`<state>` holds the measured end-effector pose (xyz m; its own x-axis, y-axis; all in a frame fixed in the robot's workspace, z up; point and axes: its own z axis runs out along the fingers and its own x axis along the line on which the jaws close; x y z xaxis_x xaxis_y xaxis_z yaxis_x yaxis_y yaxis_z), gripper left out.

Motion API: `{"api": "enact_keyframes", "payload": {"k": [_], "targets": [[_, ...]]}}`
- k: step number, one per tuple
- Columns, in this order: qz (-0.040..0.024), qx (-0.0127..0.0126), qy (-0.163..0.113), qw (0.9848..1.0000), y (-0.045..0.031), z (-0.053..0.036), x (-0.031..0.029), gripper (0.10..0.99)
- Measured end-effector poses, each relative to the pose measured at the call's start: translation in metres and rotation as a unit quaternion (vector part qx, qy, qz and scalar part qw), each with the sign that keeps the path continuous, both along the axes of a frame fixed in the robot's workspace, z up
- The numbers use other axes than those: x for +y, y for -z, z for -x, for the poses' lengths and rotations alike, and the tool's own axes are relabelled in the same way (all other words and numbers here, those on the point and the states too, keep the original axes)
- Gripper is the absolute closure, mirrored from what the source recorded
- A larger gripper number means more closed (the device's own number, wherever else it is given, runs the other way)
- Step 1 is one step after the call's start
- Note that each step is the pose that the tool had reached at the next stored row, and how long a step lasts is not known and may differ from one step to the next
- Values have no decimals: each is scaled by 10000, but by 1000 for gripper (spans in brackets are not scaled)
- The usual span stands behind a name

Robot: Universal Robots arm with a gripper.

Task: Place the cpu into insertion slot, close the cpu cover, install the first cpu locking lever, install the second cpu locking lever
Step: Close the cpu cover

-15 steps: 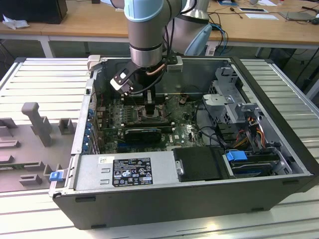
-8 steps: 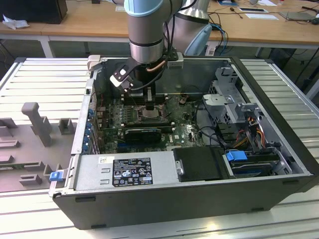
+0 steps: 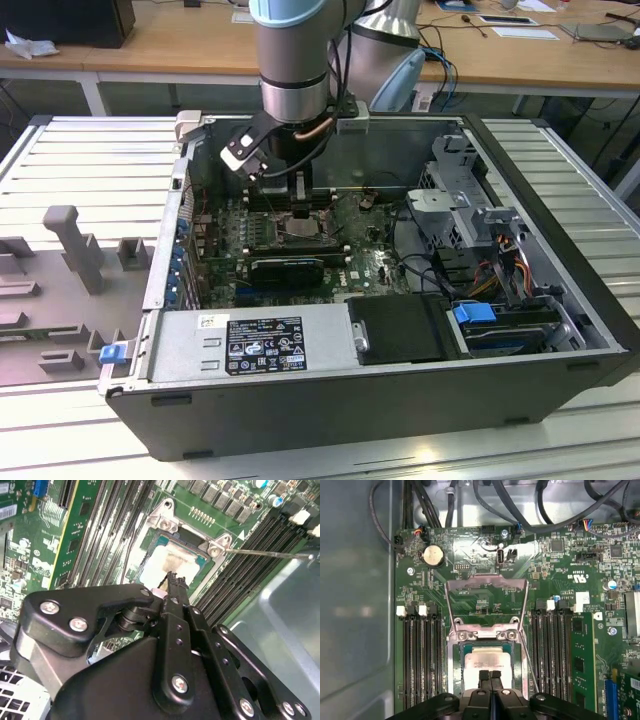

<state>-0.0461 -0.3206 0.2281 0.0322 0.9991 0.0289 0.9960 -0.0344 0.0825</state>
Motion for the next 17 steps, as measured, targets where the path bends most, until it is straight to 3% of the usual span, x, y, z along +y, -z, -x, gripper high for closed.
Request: {"api": "enact_keyframes", "payload": {"k": [3,17], "targets": [[0,2,0,10000,1,-55,-1,980],[-1,2,0,10000,-90,-57,0,980]]}}
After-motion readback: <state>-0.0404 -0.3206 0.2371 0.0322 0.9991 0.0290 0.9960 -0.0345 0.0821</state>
